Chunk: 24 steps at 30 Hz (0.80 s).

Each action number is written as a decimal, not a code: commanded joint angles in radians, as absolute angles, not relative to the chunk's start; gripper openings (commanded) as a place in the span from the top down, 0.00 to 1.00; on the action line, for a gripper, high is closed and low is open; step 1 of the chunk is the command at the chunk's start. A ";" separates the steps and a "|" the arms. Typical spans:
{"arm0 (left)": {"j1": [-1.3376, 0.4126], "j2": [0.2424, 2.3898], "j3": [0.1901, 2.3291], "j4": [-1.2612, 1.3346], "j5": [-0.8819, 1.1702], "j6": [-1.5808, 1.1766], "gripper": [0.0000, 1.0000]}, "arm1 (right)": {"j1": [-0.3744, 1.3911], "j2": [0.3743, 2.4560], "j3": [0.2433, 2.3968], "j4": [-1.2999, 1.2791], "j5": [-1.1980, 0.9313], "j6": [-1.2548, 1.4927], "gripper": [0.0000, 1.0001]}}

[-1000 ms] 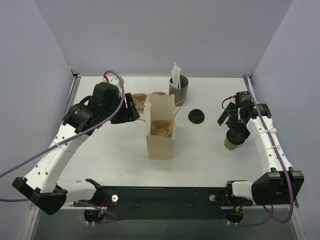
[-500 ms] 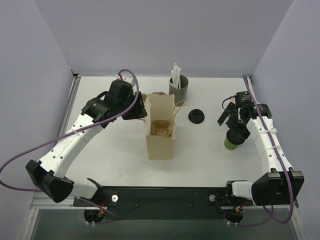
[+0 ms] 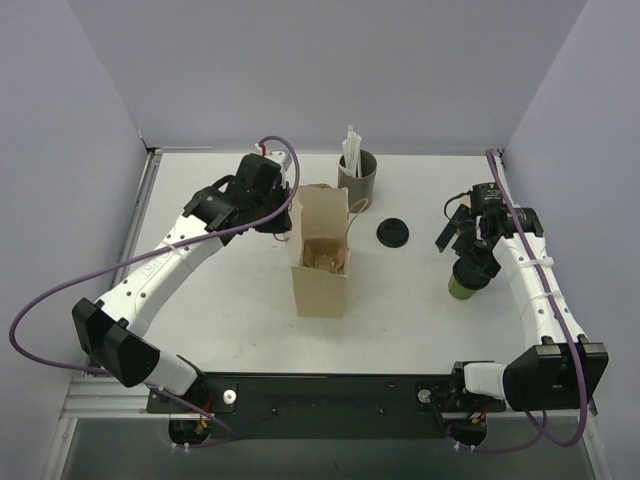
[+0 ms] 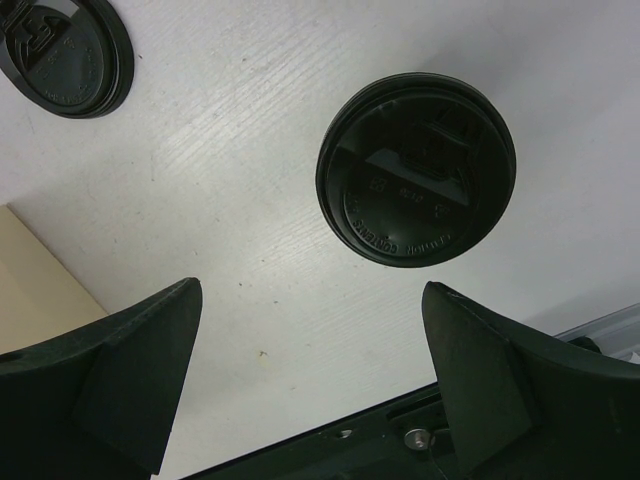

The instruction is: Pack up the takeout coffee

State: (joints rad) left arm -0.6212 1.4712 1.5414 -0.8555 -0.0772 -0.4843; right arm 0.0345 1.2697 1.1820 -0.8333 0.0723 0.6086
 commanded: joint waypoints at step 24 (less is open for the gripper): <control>-0.735 1.414 1.687 -0.842 -0.136 0.192 1.00 | -0.051 1.164 1.103 -0.845 0.064 0.629 0.13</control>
